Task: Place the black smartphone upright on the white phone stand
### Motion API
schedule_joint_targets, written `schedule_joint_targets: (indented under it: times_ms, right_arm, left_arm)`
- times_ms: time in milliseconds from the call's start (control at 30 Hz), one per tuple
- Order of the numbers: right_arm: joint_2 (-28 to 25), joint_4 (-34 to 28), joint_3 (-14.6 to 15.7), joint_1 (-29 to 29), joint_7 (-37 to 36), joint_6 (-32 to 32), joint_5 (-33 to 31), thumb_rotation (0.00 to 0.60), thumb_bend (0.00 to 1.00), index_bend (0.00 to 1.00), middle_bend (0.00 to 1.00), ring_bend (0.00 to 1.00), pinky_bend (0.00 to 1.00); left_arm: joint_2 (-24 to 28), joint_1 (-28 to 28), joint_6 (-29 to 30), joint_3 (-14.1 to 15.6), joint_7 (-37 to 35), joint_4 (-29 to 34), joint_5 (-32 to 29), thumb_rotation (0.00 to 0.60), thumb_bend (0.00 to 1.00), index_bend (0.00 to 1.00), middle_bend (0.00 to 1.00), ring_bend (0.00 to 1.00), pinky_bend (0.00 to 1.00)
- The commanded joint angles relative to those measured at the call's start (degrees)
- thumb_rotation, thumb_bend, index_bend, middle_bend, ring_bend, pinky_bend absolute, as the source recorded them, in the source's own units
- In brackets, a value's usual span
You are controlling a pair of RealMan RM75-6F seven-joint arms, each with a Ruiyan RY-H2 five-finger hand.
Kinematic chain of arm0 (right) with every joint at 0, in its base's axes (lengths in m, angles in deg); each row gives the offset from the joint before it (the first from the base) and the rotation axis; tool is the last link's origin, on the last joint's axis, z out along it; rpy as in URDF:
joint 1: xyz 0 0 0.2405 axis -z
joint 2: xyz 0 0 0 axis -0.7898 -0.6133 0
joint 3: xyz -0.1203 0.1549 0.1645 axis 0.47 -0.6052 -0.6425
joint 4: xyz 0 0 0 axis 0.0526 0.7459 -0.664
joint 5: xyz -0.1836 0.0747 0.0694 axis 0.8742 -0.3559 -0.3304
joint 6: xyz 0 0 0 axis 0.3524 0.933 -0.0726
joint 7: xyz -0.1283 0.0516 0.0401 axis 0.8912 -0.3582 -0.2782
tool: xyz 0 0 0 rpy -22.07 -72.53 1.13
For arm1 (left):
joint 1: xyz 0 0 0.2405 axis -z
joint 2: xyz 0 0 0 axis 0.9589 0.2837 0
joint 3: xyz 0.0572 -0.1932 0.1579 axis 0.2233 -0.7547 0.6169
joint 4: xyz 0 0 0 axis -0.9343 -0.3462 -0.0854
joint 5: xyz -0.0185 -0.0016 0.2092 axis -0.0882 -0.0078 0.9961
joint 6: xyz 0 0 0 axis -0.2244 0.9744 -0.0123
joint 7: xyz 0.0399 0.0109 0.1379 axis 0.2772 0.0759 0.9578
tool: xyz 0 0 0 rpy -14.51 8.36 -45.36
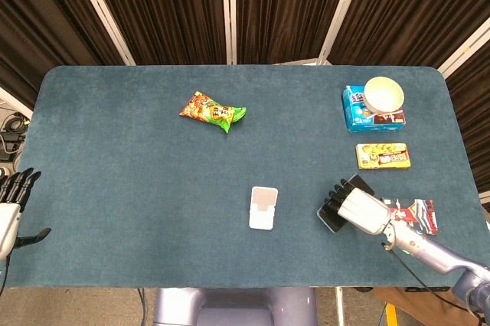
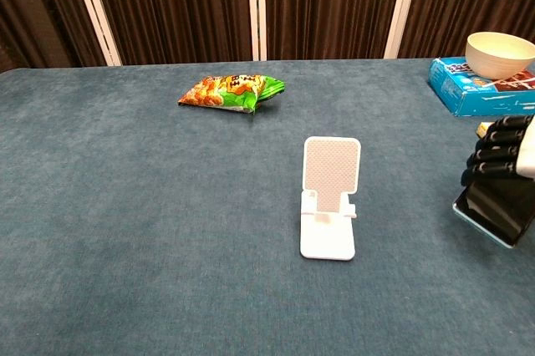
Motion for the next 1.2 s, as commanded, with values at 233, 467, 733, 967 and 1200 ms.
schedule_joint_targets:
  times_ms: [233,467,733,967,1200]
  right_arm:
    - [-4.0,-0.8,-4.5,-0.3,19.5,13.4,2.2,0.6,0.44,0.6,0.48,0.32,0.28]
    - [-9.1,-11.9,-6.8,-5.1,33.3,13.5,6.4,0.6,0.47,0.61,0.48,0.26,0.13]
    - [-11.4,-25.2,-8.5,-10.0,46.4,3.3,9.4,0.6,0.48,0.62,0.5,0.26,0.08]
    - [-11.4,-32.9,-9.6,-12.7,53.1,-7.0,9.3,0.6,0.49,0.62,0.5,0.26,0.06]
    - [-9.7,-37.2,-11.8,-15.3,56.8,-15.5,7.2,0.6,0.49,0.63,0.51,0.26,0.06]
  left_arm:
    - [0.3,0.0,-0.1,0.2,-0.9,0.0,0.4,0.6,0.0,0.0,0.0,0.0,0.0]
    - [0.6,-0.1,0.0,0.0,-1.5,0.2,-0.1,0.6,0.0,0.0,0.0,0.0,0.0]
    - [0.6,0.1,-0.8,-0.6,-2.0,-0.1,-1.9,0.6,0.0,0.0,0.0,0.0,0.0]
    - [0.6,0.5,-1.7,-1.1,-2.1,-0.3,-3.2,0.6,0.0,0.0,0.0,0.0,0.0]
    - [0.7,0.7,-2.0,-1.5,-2.7,-0.5,-3.9,0.6,0.0,0.0,0.0,0.0,0.0]
